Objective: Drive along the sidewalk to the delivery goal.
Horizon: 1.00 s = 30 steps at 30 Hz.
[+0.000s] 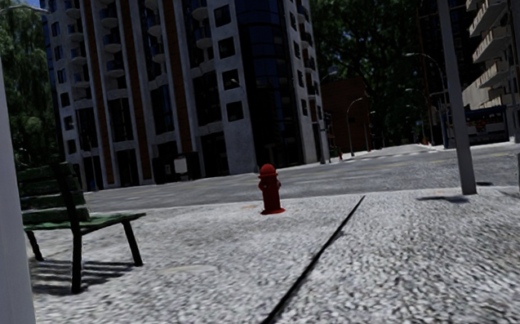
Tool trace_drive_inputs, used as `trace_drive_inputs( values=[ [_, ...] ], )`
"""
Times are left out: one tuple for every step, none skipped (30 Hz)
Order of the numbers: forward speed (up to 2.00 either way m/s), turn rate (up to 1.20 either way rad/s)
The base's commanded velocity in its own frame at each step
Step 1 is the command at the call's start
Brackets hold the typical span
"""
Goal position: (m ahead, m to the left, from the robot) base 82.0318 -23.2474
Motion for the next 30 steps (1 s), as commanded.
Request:
trace_drive_inputs(
  values=[
    [2.00,0.36],
    [2.00,0.36],
    [2.00,0.36],
    [2.00,0.36],
    [2.00,0.36],
    [1.98,0.36],
    [1.98,0.36],
    [1.93,0.36],
    [1.81,0.36],
    [1.69,0.36],
    [1.61,0.36],
    [1.58,0.36],
    [1.58,0.36],
    [1.57,0.36],
    [1.57,0.36],
    [1.57,0.36],
    [1.57,0.36],
    [1.57,0.36],
    [1.57,0.36],
    [1.57,0.36],
    [1.57,0.36],
    [1.57,0.36],
    [1.57,0.36],
    [1.57,0.36],
    [1.57,0.36],
    [1.57,0.36],
    [1.57,0.36],
    [1.57,0.36],
    [1.57,0.36],
    [1.57,0.36]
  ],
)
